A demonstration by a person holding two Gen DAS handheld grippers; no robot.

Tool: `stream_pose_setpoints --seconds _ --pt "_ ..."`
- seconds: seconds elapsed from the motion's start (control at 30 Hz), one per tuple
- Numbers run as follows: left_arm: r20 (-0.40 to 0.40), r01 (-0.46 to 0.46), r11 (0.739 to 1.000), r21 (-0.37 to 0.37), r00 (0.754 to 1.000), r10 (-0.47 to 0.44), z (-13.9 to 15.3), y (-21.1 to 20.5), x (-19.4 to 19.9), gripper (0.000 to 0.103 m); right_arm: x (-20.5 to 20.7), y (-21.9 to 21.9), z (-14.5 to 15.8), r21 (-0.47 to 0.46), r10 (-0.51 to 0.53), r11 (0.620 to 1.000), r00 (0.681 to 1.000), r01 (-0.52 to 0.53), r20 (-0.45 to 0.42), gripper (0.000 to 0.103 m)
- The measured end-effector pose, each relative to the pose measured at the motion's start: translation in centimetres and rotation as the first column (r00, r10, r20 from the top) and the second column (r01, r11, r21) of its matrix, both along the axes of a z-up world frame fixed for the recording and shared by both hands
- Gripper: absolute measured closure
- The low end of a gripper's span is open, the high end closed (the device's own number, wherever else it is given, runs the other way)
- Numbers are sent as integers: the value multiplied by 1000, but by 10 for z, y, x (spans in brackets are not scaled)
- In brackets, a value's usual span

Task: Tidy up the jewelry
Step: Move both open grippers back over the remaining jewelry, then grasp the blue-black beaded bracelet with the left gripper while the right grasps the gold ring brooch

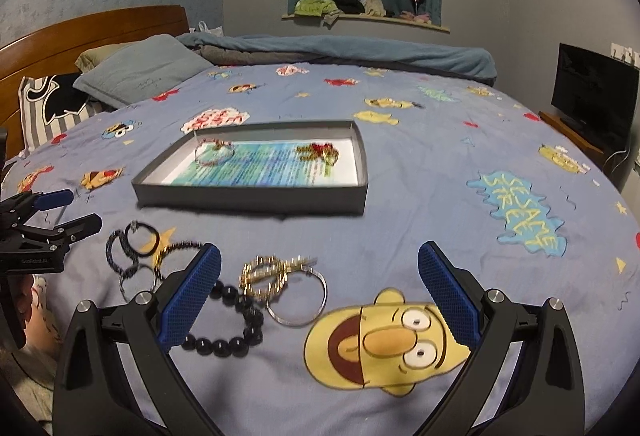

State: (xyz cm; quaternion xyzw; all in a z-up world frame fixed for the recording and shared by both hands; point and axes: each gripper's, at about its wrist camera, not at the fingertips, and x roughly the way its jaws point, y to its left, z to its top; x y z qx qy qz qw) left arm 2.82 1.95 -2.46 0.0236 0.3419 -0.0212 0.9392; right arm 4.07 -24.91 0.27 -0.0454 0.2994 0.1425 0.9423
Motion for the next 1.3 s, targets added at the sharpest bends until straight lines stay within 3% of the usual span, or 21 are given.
stream_pose_setpoints --seconds 0.33,0.37,0.5,0.57,0.8,1.07,1.17,1.27,1.3 --pt "-58 31 999 20 998 -30 -25 6 -5 10 -1 -5 -26 -10 -5 1000 996 4 -84 6" --pt "-65 27 1000 12 998 -27 -26 8 -4 11 1 -6 -27 -6 -12 1000 995 12 -94 10" --pt "-84 32 999 -10 996 -32 -28 13 0 31 12 -5 -33 -26 -22 999 992 19 -126 35" --pt "-96 32 999 -9 995 -33 -30 14 2 38 16 -2 -35 -18 -11 1000 989 8 -148 42" --pt "-103 46 999 -29 994 -48 -32 15 6 51 17 21 -33 -3 74 997 988 -75 -138 43" --pt "-122 61 997 -36 990 -65 -38 13 11 60 25 40 -47 -32 89 995 985 -95 -147 50" --pt "-129 80 996 -44 988 -85 -39 12 13 78 26 44 -49 -57 92 993 987 -101 -134 64" --pt "-136 97 995 -27 986 -100 -42 8 13 94 27 45 -49 -53 96 993 986 -104 -137 66" --pt "-134 103 995 -17 985 -104 -42 7 13 95 27 44 -49 -47 97 993 986 -104 -134 66"
